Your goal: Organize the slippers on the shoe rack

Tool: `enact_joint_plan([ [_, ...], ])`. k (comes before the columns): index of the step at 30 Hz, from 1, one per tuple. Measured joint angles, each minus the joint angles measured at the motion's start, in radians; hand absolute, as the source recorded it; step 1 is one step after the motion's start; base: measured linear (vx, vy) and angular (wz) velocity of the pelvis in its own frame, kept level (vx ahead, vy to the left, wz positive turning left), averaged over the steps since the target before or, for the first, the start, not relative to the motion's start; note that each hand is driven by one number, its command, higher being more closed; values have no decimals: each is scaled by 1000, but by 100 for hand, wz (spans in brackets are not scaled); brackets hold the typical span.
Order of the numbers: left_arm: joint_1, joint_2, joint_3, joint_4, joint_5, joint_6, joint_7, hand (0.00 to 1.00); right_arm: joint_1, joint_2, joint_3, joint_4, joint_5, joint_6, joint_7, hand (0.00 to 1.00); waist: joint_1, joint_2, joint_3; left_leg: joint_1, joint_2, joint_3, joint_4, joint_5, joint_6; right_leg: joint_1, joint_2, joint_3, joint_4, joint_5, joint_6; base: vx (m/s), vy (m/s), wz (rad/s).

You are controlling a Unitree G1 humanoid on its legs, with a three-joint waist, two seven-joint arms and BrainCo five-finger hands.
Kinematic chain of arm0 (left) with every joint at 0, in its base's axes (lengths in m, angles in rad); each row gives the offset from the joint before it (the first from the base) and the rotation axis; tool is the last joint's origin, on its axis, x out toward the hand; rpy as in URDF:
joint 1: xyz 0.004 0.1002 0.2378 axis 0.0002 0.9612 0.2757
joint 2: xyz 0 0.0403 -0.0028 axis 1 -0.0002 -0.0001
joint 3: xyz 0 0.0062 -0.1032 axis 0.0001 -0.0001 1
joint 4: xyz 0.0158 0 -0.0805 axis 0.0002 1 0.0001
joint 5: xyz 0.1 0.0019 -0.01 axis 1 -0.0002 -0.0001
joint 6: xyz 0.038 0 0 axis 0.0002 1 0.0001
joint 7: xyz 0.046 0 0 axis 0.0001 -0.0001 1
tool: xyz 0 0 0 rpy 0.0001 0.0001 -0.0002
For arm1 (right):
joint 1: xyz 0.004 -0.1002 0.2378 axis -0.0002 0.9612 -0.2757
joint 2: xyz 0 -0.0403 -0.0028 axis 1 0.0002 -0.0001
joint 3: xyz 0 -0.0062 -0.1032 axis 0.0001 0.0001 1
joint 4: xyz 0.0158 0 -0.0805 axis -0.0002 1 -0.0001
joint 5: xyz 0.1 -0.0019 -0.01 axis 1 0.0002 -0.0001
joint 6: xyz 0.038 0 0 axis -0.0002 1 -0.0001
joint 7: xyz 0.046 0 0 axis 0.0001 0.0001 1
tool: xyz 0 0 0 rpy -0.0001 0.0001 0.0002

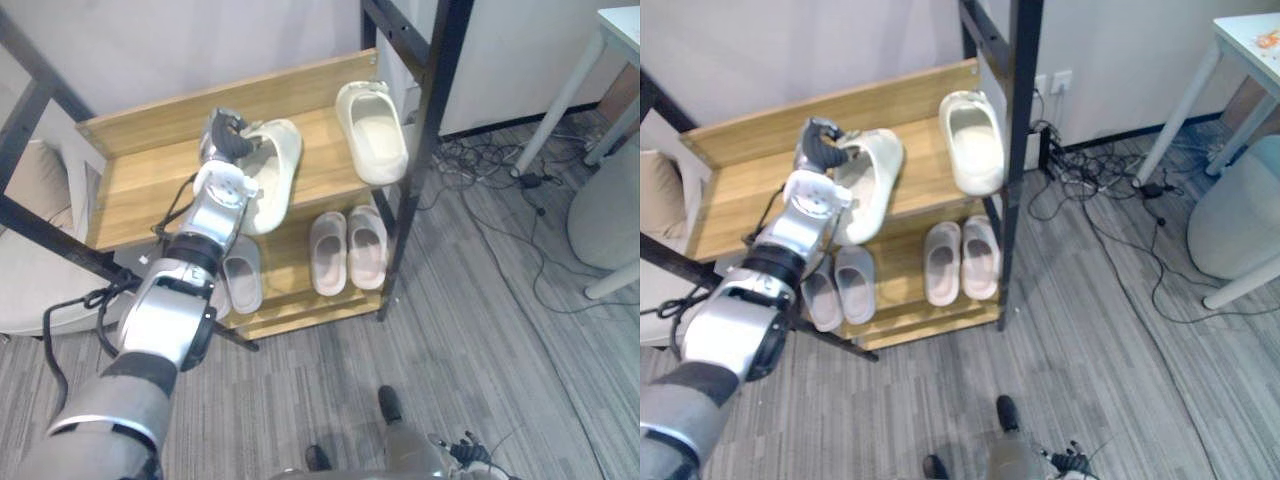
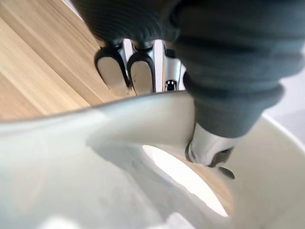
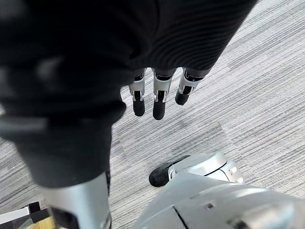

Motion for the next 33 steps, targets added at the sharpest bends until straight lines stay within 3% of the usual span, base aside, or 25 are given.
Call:
enact_joint_plan([
  [6, -3, 3, 0, 0, -9, 0, 23, 100, -1, 4, -4, -1, 0, -2, -2, 0, 1, -9, 5, 0, -2, 44, -2, -3, 0, -21, 5, 45, 0, 10, 4, -9, -14, -23],
  [18, -46, -23, 13, -38, -20, 11, 60, 100, 23, 71, -146, -48, -2, -3, -10, 0, 11, -41, 0, -51, -12, 164, 68, -64, 23, -100, 2, 173, 7, 39, 31, 21, 11, -27],
  [19, -49, -23, 14, -40, -22, 12, 61, 0, 27, 78, -152, -49, -1, -3, -11, 0, 15, -49, -4, -61, -11, 173, 80, -71, 24, -109, 1, 180, 7, 41, 34, 26, 15, -22],
  [27, -54, -29, 45, -74, -39, 23, 82, 0, 60, 106, -153, -156, -1, -2, -12, 0, 32, -82, -17, -109, 14, 241, 190, -141, 30, -142, 10, 227, 8, 50, 31, 36, 17, -20],
  [33, -54, -48, 47, -84, -51, 23, 85, 0, 30, 158, -146, -200, -3, -17, -8, 0, 42, -102, -29, -110, 22, 244, 205, -153, 28, -139, 16, 225, 8, 50, 30, 48, 8, -5],
])
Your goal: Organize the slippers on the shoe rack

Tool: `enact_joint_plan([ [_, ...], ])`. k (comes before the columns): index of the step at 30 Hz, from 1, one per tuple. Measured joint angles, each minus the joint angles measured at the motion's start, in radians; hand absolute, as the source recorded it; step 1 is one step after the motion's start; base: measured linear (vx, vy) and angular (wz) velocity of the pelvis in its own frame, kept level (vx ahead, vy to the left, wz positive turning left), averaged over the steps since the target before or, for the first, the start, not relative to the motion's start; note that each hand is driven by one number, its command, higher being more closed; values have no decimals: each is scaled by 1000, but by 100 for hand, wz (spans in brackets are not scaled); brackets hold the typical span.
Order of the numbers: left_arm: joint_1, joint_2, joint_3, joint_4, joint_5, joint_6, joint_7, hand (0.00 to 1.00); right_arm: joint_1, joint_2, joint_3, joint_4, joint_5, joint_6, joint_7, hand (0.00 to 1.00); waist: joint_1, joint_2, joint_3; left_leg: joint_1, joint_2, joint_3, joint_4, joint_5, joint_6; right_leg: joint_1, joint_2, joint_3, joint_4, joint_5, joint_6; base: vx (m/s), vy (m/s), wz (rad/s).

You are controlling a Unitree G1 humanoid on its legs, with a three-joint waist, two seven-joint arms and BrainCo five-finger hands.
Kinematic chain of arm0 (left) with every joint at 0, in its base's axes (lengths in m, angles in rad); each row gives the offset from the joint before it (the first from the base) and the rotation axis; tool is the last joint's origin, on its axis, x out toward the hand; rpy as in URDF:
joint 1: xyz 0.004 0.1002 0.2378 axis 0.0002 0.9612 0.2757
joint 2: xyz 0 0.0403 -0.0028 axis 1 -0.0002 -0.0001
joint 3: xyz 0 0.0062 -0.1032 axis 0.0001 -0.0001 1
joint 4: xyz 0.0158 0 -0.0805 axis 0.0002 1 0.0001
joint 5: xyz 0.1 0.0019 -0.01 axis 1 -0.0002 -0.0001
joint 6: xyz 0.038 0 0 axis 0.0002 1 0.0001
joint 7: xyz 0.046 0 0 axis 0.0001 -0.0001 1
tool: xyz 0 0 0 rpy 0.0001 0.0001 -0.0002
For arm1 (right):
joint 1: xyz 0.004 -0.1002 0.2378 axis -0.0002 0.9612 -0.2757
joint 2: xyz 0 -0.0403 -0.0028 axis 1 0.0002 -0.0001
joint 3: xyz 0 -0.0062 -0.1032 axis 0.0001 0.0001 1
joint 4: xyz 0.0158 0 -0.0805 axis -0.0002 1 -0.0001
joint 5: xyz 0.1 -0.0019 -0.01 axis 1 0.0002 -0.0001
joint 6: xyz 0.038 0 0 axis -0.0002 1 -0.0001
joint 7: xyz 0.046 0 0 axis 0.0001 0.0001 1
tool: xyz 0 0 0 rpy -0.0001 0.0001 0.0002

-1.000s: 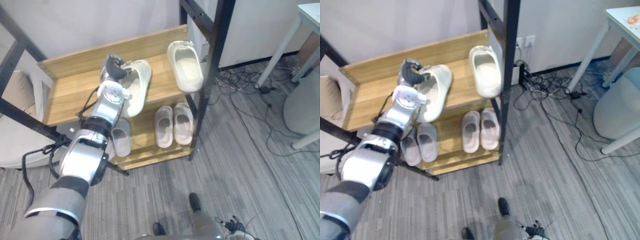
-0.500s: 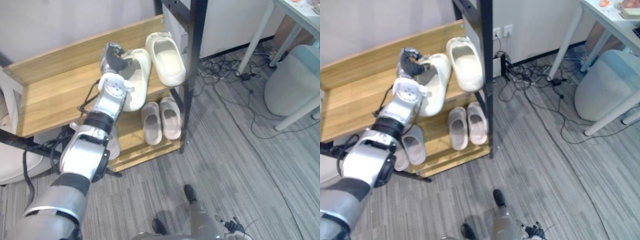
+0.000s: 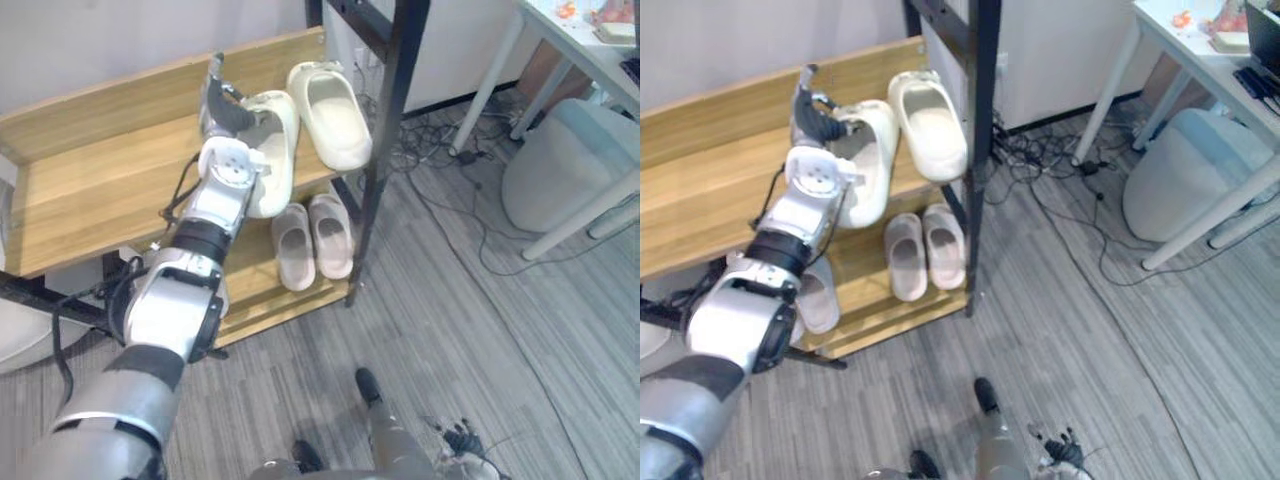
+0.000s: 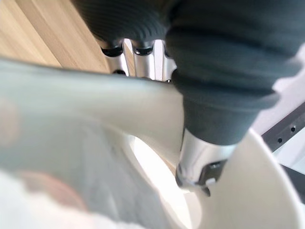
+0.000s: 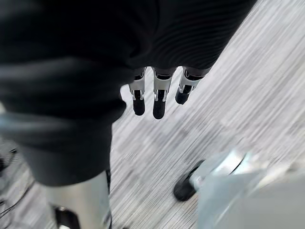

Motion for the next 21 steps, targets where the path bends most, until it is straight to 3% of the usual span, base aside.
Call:
enact_joint_plan([
  [13, 0, -77, -6, -11, -49, -2, -10, 0, -12, -1, 4, 46, 5, -4, 1, 0, 8, -4, -5, 11, -18, -64, -12, 14, 15, 34, -23, -66, 0, 0, 0, 21, 13, 12],
  [21, 0, -72, -6, 23, -68, -14, -25, 0, -52, -22, 43, 131, 5, -12, 4, 0, -15, 0, -32, 8, -47, -112, -13, 29, 35, 56, -52, -107, -4, 0, 0, -1, 28, 18],
])
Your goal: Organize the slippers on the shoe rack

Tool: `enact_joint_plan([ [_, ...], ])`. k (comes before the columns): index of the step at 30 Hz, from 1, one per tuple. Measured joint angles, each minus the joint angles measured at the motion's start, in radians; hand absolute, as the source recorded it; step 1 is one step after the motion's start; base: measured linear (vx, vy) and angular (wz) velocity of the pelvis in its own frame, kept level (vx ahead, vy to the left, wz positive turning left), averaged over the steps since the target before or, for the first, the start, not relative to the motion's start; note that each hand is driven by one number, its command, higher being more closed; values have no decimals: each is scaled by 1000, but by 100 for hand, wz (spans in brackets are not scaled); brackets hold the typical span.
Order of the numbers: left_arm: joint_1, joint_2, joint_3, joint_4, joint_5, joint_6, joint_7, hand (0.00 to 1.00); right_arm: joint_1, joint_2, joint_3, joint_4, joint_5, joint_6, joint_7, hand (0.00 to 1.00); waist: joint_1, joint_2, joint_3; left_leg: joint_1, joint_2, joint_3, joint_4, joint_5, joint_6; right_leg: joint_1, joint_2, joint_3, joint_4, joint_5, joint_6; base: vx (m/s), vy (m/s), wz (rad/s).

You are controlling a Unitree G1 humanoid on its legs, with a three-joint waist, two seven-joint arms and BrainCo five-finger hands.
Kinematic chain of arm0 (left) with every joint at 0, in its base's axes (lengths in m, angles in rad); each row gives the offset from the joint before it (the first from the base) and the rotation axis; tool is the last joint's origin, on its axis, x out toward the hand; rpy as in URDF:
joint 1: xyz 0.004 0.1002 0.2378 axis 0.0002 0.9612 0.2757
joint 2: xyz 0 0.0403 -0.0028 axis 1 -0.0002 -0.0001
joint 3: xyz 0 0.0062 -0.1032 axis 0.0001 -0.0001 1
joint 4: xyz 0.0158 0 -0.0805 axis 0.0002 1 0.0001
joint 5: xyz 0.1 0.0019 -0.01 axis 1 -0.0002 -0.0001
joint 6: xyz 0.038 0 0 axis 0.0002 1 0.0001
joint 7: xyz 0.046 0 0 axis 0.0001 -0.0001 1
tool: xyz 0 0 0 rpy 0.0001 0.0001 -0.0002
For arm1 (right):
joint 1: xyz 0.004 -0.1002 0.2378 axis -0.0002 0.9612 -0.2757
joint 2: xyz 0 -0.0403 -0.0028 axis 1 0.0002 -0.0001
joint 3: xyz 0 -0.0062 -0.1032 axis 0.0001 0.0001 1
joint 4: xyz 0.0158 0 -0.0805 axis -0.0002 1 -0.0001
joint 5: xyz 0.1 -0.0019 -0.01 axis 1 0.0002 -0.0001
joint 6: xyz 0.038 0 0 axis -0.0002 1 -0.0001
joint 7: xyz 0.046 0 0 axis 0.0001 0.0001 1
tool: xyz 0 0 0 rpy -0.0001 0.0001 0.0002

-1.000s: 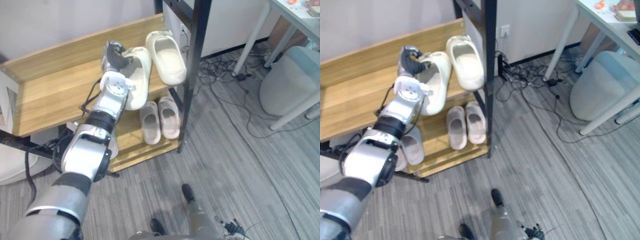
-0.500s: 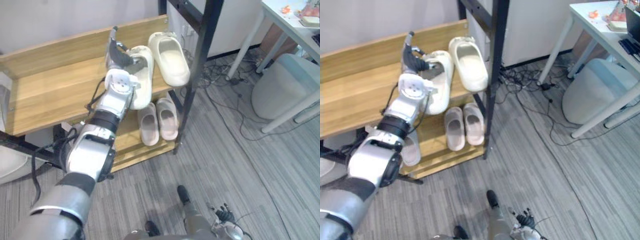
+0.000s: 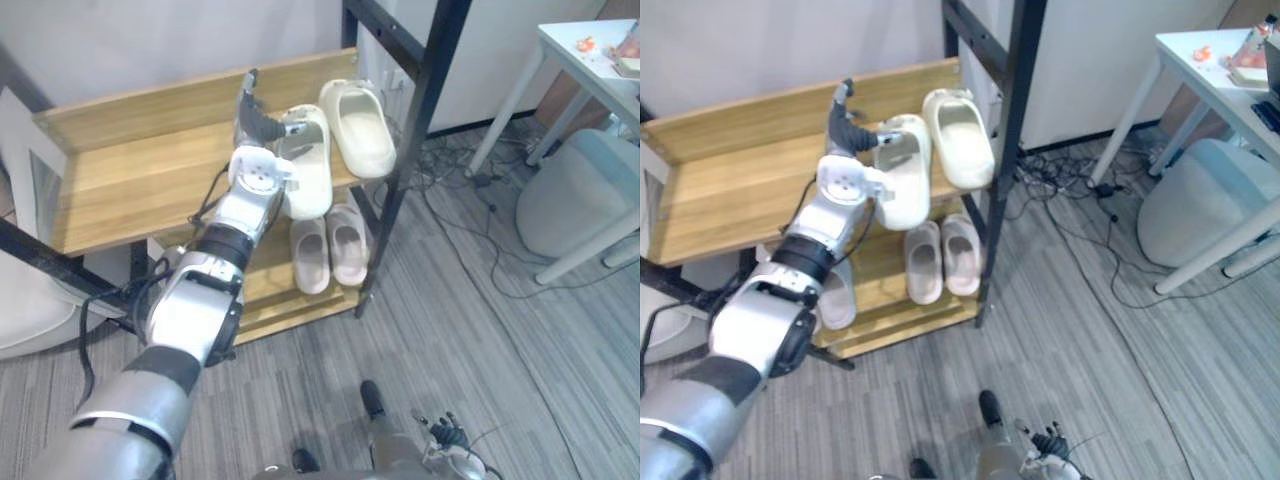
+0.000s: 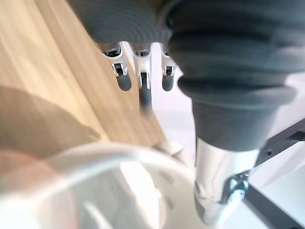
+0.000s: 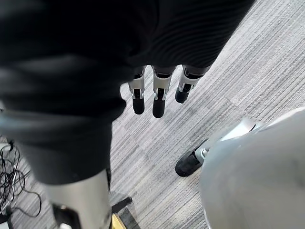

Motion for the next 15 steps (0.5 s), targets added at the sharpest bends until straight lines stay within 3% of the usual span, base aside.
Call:
enact_joint_plan([
  [7, 0, 18, 1, 76, -25, -9, 0, 0, -19, -34, 29, 33, 3, 5, 2, 0, -3, 41, -26, 35, -18, -17, -74, 40, -10, 12, 0, -43, -3, -7, -11, 23, -2, 6],
  [11, 0, 17, 1, 75, -41, -16, 0, 0, -25, -38, 29, 34, 3, 5, 2, 0, -5, 48, -25, 44, -15, -31, -104, 61, -18, 15, 5, -59, -3, -9, -14, 40, -45, 9],
  [15, 45, 8, 0, -17, -58, -33, 3, 0, -37, -54, 30, 49, 8, 9, 2, 0, -5, 61, -18, 62, -13, -55, -113, 70, -20, 40, 5, -84, -3, -13, -21, 22, -50, 15],
])
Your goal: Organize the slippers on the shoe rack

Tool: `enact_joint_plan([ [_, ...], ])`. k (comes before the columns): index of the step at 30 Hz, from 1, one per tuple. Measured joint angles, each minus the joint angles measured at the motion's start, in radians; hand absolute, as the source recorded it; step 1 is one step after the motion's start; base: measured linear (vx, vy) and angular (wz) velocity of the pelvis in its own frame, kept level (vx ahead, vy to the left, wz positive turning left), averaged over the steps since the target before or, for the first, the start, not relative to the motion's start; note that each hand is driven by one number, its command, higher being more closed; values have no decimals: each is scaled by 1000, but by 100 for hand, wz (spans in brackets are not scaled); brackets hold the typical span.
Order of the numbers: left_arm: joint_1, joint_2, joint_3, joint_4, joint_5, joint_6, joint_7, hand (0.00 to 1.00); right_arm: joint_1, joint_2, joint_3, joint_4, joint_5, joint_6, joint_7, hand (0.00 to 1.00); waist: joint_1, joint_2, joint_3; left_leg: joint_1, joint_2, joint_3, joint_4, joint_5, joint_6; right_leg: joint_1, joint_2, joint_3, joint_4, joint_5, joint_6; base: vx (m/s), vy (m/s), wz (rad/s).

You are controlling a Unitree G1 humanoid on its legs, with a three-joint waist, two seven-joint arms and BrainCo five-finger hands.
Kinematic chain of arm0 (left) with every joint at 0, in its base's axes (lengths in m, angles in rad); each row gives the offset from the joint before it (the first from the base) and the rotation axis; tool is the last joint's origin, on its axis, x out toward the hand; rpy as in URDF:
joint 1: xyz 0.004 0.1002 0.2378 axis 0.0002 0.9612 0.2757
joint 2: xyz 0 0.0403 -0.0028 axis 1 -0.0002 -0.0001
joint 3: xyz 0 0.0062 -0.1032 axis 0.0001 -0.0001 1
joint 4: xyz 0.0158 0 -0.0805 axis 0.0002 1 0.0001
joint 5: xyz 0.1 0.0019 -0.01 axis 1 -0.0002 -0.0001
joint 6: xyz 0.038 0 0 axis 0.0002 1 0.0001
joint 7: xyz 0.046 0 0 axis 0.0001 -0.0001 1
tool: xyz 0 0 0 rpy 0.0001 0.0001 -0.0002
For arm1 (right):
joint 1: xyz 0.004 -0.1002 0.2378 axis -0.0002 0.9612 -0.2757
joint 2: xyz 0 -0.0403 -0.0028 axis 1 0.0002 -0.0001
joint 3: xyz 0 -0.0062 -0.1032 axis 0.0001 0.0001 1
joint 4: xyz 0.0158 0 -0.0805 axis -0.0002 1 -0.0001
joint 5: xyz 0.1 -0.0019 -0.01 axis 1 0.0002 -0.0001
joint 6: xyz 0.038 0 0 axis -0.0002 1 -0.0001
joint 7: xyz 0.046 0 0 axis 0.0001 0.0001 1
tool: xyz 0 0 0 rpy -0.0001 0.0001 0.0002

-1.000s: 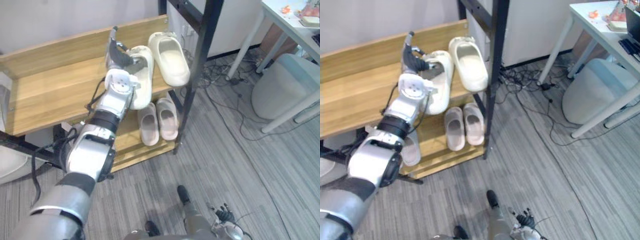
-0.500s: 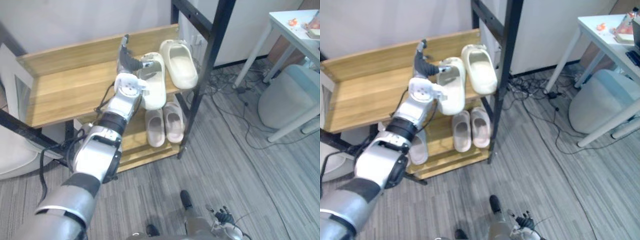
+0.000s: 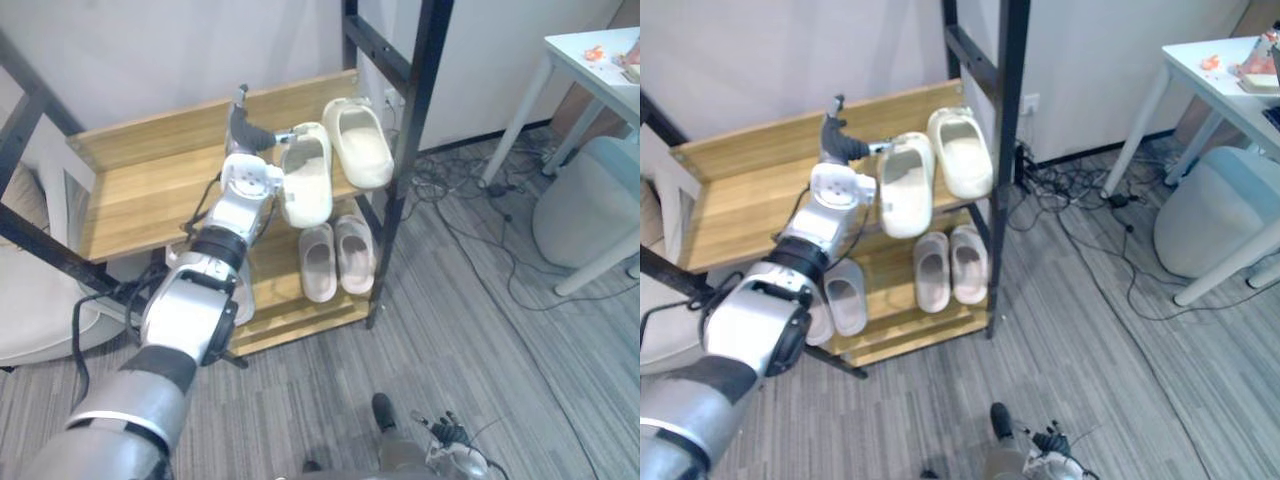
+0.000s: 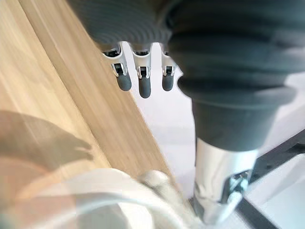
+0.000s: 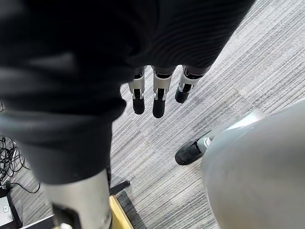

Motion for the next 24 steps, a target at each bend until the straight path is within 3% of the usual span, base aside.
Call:
enact_joint_plan([
  [5, 143, -41, -9, -218, -48, -48, 6, 0, -4, -9, 11, 18, 30, 2, -2, 0, 6, 5, 2, 15, 4, -34, -16, 14, -3, 26, -5, -39, 0, -10, -11, 1, -27, 21],
  [11, 293, -73, -13, -340, -86, -53, 17, 0, -1, -11, 39, 19, 31, 2, -9, 0, 16, 5, 2, 22, 9, -70, -26, 25, -9, 45, -2, -76, 0, -19, -6, 27, -35, 17],
  [24, 428, -114, -18, -357, -85, -68, 10, 0, 4, -10, 50, 19, 33, 2, -21, 0, 37, -17, 16, 39, 18, -112, -27, 26, -10, 83, -5, -116, 0, -31, 3, 18, -17, 9],
])
